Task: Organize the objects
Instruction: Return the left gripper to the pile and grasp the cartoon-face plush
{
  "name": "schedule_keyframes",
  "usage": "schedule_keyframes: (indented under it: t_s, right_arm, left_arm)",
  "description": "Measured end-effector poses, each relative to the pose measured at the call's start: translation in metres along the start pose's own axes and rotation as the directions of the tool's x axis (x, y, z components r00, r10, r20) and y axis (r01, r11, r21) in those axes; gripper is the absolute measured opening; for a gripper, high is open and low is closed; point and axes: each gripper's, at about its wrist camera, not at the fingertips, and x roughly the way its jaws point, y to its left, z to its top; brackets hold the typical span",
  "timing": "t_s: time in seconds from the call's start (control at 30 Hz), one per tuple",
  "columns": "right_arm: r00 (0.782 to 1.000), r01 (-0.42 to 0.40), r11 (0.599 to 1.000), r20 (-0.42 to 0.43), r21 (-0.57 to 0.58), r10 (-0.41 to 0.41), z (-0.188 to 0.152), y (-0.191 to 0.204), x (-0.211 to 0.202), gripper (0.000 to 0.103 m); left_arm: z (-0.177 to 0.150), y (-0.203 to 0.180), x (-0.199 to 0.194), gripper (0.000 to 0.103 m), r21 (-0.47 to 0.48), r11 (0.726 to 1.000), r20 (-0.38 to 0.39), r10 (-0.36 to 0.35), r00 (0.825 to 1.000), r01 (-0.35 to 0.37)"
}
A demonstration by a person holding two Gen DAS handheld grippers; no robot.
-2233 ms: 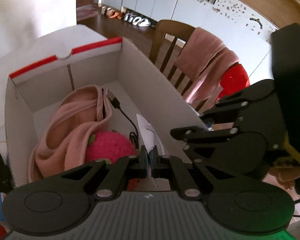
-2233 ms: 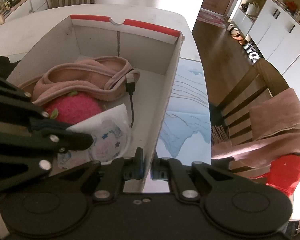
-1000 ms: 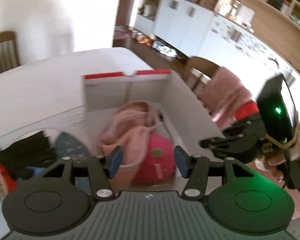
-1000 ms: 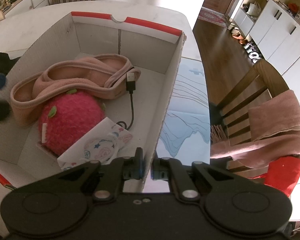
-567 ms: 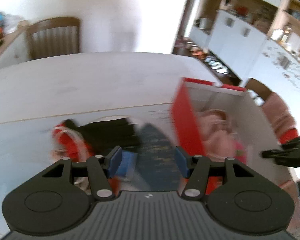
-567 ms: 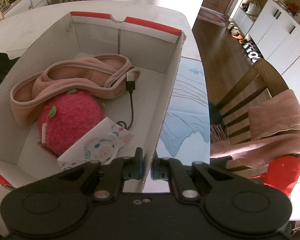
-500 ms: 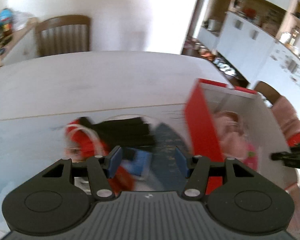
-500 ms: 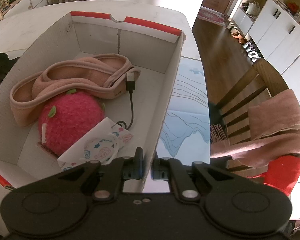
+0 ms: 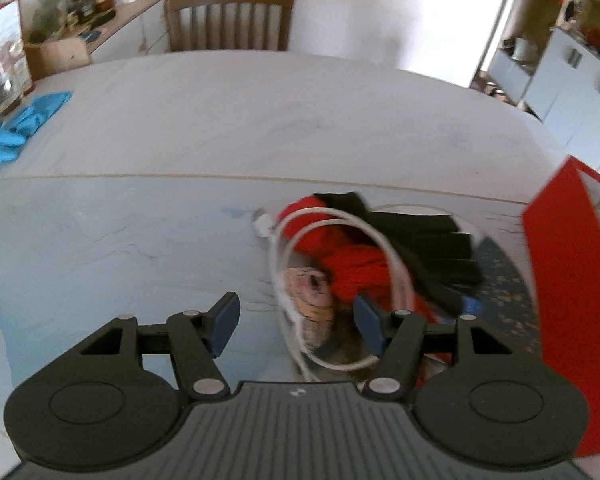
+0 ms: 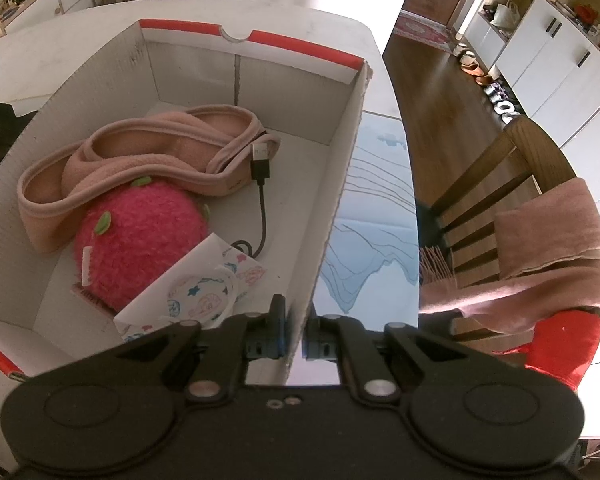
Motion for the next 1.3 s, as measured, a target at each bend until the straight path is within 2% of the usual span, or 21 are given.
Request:
schedule_keyframes:
  t_s: [0.17, 0.4, 0.53, 0.6, 0.73, 1.07, 1.23, 1.3]
  right_arm:
    - [1.0, 0.01, 1.0, -0.006, -0.005, -0.01, 0.001, 0.002, 0.0, 0.006]
    - [1.0, 0.012, 1.0, -0.01, -0.002, -0.012, 0.001, 0.003, 0.001, 0.007]
    - [1.0, 0.018, 1.0, -0.011, -0.009, -0.018, 0.001, 0.004, 0.001, 0.007]
    - [1.0, 0.021, 1.0, -0.011, -0.011, -0.021, 0.001, 0.004, 0.002, 0.007]
    - [1.0, 0.021, 1.0, -0.011, -0.011, -0.022, 0.001, 0.004, 0.002, 0.007]
    - [1.0, 0.02, 1.0, -0.008, -0.013, -0.02, 0.001, 0.004, 0.002, 0.007]
    - [1.0, 0.02, 1.0, -0.007, -0.016, -0.02, 0.001, 0.004, 0.002, 0.007]
    - [1.0, 0.019, 1.0, -0.006, -0.018, -0.019, 0.001, 0.005, 0.002, 0.007]
  left_arm:
    - [0.002, 0.005, 0.018, 0.062, -0.003, 1.0, -0.023, 0.03, 0.999, -0.03]
    - [0.002, 0.0, 0.029, 0.059, 0.021, 1.0, -0.031, 0.008, 0.999, -0.008]
    - [0.003, -0.004, 0.032, 0.038, 0.038, 0.999, -0.034, -0.029, 0.999, 0.03]
    - [0.002, -0.007, 0.032, 0.032, 0.041, 0.998, -0.033, -0.045, 0.998, 0.046]
    - [0.001, -0.011, 0.028, 0.027, 0.062, 0.997, -0.021, -0.034, 0.999, 0.036]
    - [0.005, -0.008, -0.013, 0.023, 0.06, 0.997, 0.013, -0.046, 0.999, 0.045]
    - [0.006, -0.022, -0.046, 0.023, 0.081, 0.991, 0.054, -0.107, 0.993, 0.102]
    - [0.007, -0.035, -0.059, 0.023, 0.106, 0.984, 0.067, -0.153, 0.986, 0.146]
